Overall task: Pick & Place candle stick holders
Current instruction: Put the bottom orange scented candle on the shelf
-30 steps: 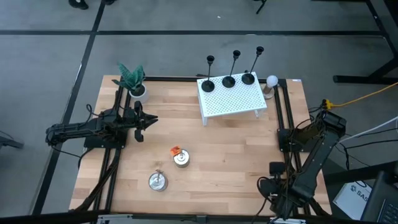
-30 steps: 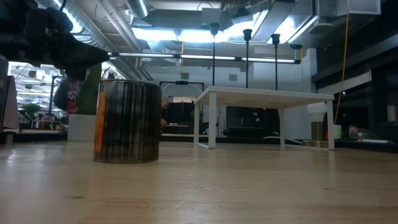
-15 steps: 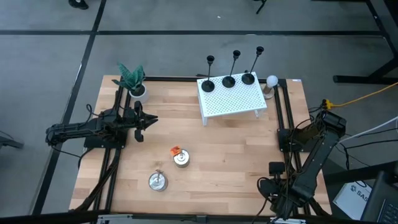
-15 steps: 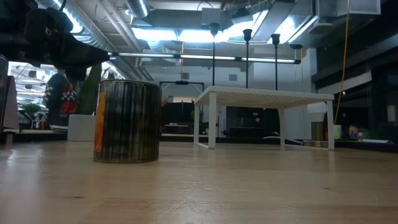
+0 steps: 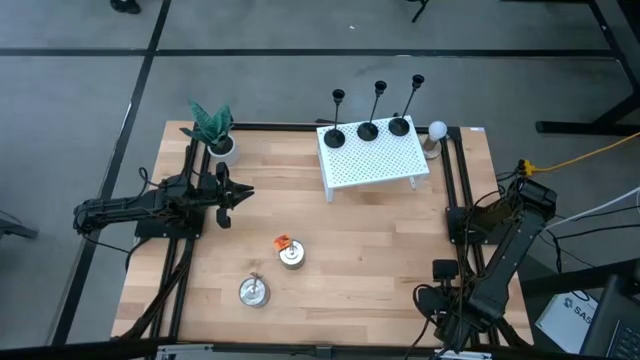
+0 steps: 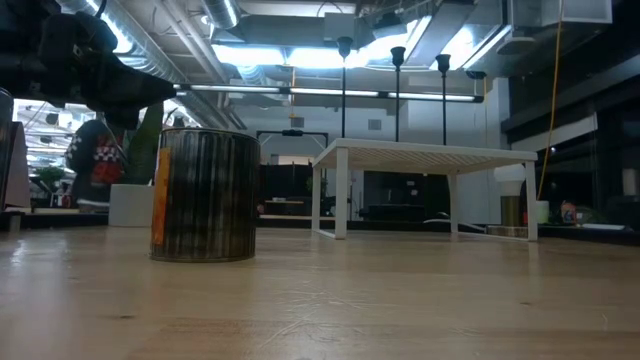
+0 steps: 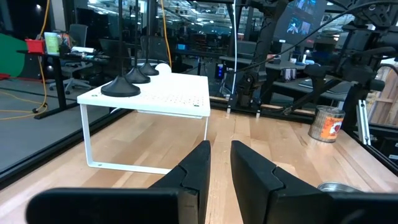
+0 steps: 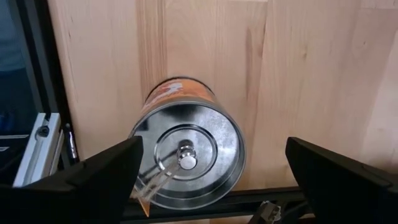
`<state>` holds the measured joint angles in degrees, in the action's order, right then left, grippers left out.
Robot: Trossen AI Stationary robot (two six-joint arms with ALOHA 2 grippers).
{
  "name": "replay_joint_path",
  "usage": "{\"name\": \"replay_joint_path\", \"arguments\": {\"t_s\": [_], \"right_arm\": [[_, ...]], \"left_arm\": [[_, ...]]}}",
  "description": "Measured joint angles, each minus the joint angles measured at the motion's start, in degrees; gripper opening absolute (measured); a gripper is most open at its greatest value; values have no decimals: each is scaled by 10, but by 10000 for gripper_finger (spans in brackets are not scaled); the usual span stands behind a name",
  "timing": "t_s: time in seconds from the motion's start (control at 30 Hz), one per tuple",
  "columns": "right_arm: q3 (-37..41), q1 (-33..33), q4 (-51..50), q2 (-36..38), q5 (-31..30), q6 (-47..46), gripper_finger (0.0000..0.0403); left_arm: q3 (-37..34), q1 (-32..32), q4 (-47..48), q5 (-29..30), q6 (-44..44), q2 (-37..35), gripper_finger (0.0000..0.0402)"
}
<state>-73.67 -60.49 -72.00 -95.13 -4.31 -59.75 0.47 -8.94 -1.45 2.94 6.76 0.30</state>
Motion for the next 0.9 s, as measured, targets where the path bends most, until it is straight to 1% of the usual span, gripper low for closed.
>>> {"name": "replay_joint_path", "arguments": {"t_s": [0.37,0.5,0.8,0.9], "right_arm": [[0,1,9,0,1,-13,399],[0,1,33,0,27,-2,399],[0,1,31,0,30,-29,399],[0,1,36,0,43,-29,399]], "left_arm": [[0,0,0,0,0,0,59],[0,0,0,0,0,0,59],[0,0,0,0,0,0,59],[0,0,0,0,0,0,59]]}}
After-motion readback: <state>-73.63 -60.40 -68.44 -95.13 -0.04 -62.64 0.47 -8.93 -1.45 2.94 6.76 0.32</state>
